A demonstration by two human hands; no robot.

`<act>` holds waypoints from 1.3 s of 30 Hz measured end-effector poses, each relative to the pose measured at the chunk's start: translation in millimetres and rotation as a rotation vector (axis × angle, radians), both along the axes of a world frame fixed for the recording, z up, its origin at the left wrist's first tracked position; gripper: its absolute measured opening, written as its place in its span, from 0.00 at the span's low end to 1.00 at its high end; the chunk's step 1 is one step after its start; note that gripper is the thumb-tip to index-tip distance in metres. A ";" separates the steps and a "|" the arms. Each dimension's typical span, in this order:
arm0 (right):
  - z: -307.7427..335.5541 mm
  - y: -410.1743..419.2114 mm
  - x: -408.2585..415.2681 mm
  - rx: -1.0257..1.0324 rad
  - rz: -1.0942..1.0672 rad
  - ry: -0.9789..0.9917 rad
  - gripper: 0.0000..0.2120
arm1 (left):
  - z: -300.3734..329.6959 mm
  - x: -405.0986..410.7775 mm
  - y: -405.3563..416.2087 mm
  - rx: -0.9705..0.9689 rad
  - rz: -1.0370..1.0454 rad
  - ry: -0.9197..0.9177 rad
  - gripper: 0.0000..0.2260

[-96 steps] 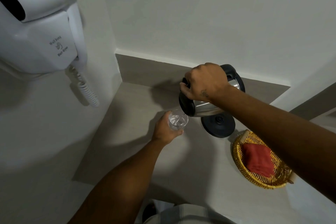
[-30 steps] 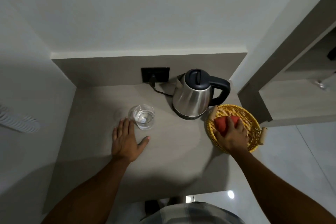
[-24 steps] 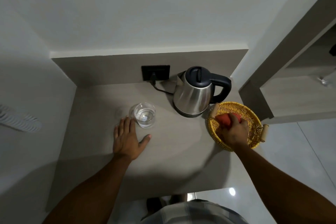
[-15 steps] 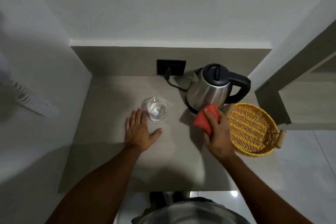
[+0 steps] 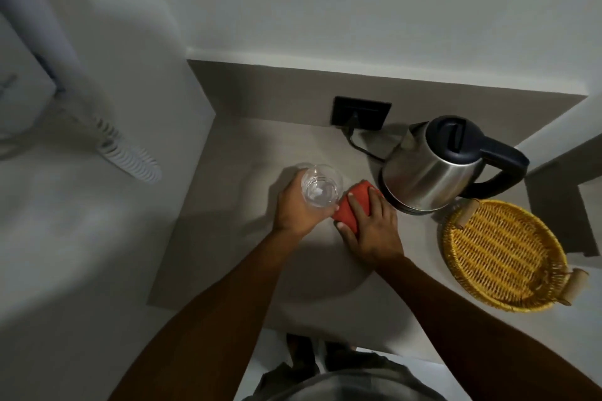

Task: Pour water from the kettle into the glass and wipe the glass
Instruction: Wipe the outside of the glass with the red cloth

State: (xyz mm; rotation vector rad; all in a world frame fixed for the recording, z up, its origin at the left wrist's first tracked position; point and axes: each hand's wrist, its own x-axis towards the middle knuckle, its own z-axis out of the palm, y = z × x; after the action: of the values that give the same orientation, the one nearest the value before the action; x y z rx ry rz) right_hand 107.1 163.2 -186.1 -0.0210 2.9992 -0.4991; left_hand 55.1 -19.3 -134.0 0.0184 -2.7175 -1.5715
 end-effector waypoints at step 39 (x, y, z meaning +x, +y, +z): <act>40.8 34.7 54.4 -0.032 0.124 0.028 0.27 | -28.2 -7.2 4.9 0.056 -0.051 -0.026 0.36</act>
State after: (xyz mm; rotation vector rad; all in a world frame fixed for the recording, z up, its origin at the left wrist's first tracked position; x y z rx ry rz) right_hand 161.5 197.9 -145.3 -0.2170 2.9927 -0.5372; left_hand 47.9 -14.4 -162.2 -0.0307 -2.7140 -1.6722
